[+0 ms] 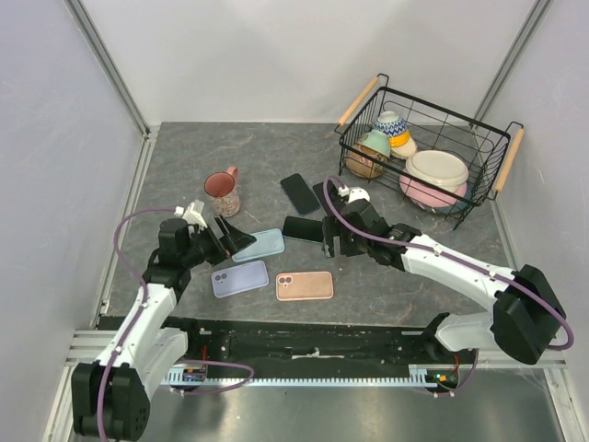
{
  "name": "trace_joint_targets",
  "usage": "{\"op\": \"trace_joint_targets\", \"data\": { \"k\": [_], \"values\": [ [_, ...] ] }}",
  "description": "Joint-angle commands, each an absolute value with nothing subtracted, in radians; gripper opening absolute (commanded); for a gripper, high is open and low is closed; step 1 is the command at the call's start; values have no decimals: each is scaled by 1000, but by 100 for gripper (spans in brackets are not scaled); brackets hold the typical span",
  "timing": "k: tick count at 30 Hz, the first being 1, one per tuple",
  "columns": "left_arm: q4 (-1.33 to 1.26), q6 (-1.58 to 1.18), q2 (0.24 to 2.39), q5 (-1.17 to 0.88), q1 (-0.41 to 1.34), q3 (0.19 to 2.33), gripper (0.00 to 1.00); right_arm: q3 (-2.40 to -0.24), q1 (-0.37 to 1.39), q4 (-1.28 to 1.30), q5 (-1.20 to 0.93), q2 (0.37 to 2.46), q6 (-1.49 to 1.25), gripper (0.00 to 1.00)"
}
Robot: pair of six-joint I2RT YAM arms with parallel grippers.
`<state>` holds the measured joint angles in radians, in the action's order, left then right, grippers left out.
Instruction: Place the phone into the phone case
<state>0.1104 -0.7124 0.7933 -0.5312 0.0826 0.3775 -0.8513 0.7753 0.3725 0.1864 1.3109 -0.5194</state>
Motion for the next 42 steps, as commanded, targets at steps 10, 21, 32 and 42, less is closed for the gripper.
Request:
{"op": "trace_joint_targets", "data": {
  "k": [10,21,32,42],
  "values": [
    [159,-609,1029,-467,216,592,98,-787,658,169,-92,1356,-572,98],
    [385,-483,1227,-80,471,830,97,-795,621,95,-158,1462,-578,98],
    [310,-367,1472,-190,460,1006,99,-818,519,-49,-362,1611,-618,97],
    [171,-397,1728,-480,362,1092,98,-854,459,-106,-363,1753,-644,94]
  ]
}}
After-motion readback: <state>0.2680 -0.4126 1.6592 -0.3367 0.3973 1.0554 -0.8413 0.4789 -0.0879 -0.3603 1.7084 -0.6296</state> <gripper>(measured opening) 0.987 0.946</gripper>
